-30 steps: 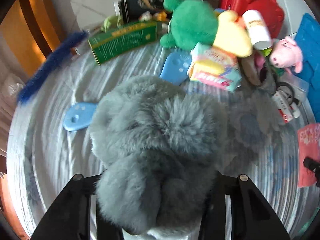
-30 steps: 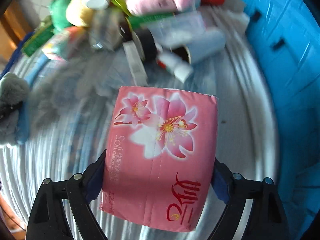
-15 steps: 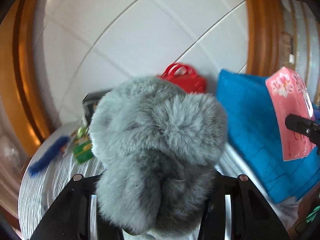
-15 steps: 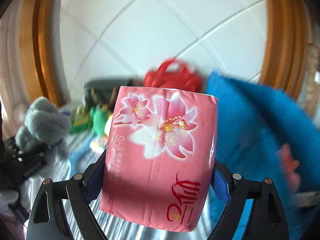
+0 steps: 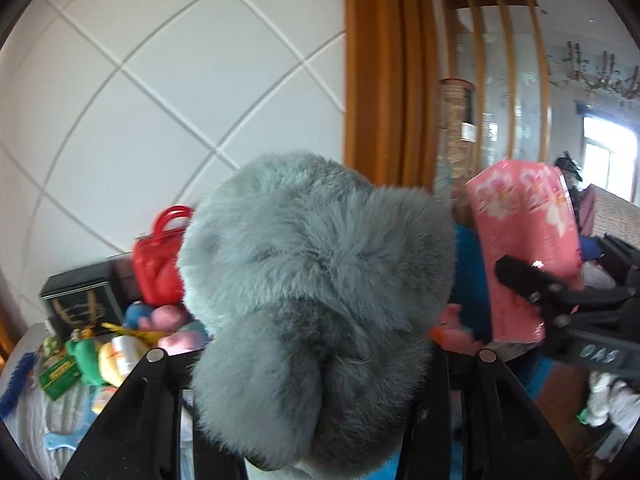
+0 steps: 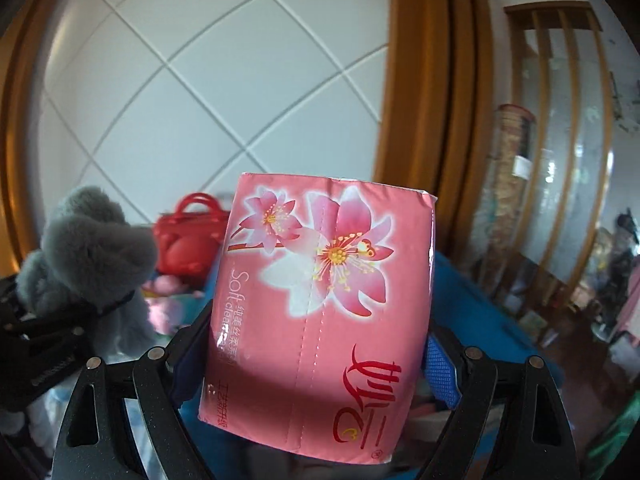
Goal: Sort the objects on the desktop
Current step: 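Lift the grey plush and pink tissue pack and carry them toward the blue bin, then open both tools to drop the grey plush and pink tissue pack into the bin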
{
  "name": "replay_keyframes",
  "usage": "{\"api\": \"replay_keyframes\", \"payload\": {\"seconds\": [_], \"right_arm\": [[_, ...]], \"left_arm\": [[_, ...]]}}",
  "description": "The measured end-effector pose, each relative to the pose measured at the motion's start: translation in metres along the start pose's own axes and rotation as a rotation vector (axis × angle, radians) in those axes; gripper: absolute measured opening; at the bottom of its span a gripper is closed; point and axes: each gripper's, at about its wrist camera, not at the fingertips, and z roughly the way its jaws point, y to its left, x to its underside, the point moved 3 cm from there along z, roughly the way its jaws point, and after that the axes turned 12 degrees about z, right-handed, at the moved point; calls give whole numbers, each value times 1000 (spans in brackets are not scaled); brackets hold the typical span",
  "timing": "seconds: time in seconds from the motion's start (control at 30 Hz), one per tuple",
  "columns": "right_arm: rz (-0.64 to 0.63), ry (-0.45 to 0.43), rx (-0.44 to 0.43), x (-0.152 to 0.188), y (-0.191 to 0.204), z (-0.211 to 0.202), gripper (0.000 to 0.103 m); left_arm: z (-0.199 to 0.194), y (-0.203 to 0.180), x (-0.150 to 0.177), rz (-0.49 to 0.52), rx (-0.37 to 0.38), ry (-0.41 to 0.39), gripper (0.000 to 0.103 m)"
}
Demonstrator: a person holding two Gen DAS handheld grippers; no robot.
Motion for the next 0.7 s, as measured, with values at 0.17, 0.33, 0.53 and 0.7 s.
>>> {"api": "replay_keyframes", "payload": {"seconds": [0.17,0.33,0.53,0.7], "right_arm": [[14,44,63,4,-69,32,89],[9,102,101,10,-119,60,89],[-13,194,116,20,-164,99,89],[-22,229,115,30,-172,113,89]], "left_arm": [[26,-79,-35,7,104,17,42],[62,-133,-48,60,100,85,42],[95,-166,-32,103,98,226,45],[97,-169,-32,103,49,243,55]]}}
